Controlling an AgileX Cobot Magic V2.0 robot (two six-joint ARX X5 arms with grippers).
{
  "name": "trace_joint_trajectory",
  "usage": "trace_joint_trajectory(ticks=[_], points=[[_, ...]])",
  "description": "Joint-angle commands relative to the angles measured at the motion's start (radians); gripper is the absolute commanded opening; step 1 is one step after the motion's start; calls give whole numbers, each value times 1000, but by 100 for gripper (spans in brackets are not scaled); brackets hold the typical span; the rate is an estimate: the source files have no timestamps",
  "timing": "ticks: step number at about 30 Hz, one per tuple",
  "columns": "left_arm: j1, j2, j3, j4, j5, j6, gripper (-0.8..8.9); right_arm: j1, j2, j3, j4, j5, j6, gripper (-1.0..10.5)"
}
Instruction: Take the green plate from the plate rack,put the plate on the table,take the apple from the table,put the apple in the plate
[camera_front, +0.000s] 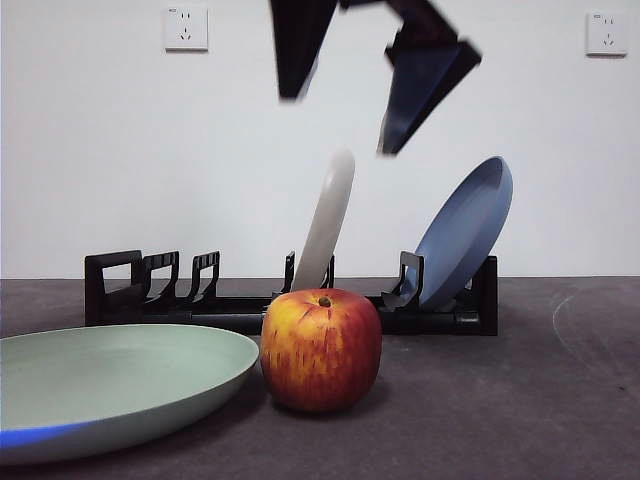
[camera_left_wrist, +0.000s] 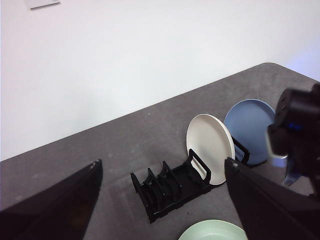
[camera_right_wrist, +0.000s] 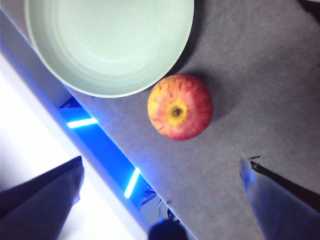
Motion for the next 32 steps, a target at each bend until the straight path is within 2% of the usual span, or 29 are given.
trace_joint_trajectory(ticks=[1, 18, 24, 27, 31, 32], points=[[2, -6, 1, 1, -3, 9, 409, 1, 41, -26, 21, 2, -9, 554], [2, -7, 1, 1, -3, 21, 409, 1, 138, -245, 331, 7, 26, 554], [2, -7, 1, 1, -3, 21, 409, 1, 140, -265, 356, 6, 34, 552], [2, -8, 1, 1, -3, 20, 409, 1, 140, -273, 346, 7, 40, 498], [2, -8, 1, 1, -3, 20, 409, 1, 145, -279, 338, 7, 40, 489], [2, -7, 1, 1, -3, 20, 409, 1, 145, -281, 340, 7, 40, 453]])
